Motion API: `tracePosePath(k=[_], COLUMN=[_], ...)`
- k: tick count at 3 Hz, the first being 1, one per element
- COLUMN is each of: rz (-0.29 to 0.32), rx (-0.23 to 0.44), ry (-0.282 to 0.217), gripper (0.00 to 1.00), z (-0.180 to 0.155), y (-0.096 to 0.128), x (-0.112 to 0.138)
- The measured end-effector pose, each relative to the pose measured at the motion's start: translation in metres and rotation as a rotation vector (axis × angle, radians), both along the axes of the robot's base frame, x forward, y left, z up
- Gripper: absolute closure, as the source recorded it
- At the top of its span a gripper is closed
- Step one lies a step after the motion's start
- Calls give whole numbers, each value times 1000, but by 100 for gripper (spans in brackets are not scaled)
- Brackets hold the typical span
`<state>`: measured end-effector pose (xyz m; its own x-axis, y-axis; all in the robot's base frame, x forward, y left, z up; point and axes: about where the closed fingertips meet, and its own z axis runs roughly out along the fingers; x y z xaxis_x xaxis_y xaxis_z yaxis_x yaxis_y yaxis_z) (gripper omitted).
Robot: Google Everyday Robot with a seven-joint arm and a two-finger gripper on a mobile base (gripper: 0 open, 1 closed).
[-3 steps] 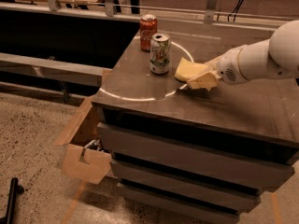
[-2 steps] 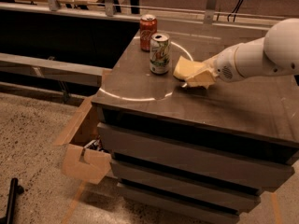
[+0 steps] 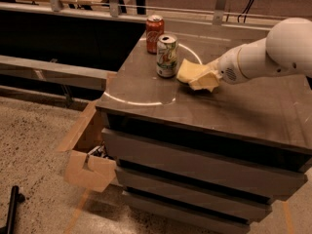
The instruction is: Move sponge near 7up can
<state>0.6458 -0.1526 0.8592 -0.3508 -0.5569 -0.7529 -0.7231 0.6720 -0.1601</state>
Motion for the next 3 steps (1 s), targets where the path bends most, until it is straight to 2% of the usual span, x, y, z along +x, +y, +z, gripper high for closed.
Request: tracePosePath(k=[3], rz=[24], rx=[9], ry=[19], gripper=[13], z=[-7], y=[17], x=[3])
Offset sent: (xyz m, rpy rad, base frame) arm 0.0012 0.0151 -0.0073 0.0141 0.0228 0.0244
